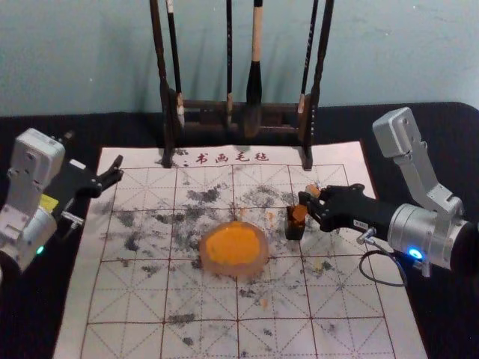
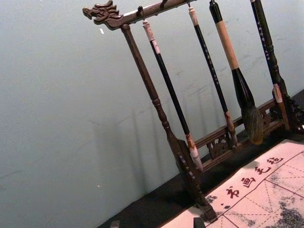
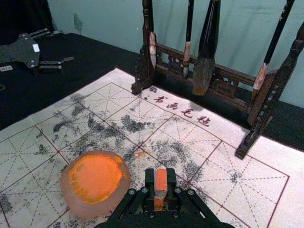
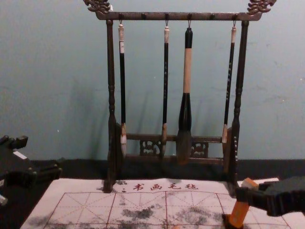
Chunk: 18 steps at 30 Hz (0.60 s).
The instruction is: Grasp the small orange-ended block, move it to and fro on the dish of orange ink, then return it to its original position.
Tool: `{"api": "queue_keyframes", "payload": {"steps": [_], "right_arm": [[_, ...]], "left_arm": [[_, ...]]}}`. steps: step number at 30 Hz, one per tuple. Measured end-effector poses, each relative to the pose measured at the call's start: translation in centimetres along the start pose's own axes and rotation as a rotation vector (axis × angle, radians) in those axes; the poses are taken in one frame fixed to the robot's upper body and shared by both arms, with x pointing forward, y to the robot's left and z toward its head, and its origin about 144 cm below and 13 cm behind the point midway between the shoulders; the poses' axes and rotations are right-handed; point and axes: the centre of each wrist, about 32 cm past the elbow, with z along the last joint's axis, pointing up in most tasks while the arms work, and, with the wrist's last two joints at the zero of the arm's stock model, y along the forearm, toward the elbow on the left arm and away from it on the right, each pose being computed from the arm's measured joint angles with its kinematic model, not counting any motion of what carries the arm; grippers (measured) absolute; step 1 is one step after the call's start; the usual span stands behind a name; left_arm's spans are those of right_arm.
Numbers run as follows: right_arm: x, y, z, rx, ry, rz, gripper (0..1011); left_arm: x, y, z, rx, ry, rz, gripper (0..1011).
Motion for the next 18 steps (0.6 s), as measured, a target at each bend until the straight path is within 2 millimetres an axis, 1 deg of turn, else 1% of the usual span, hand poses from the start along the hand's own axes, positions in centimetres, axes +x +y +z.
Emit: {"api": "queue_keyframes", "payload": {"steps": [18], "right_arm": [[0.15, 0.98, -0.11, -0.031, -0.02, -0.002, 114]], "left_arm": [[0.0, 0.0, 0.0, 0.0, 0.0, 0.0, 1001]]}}
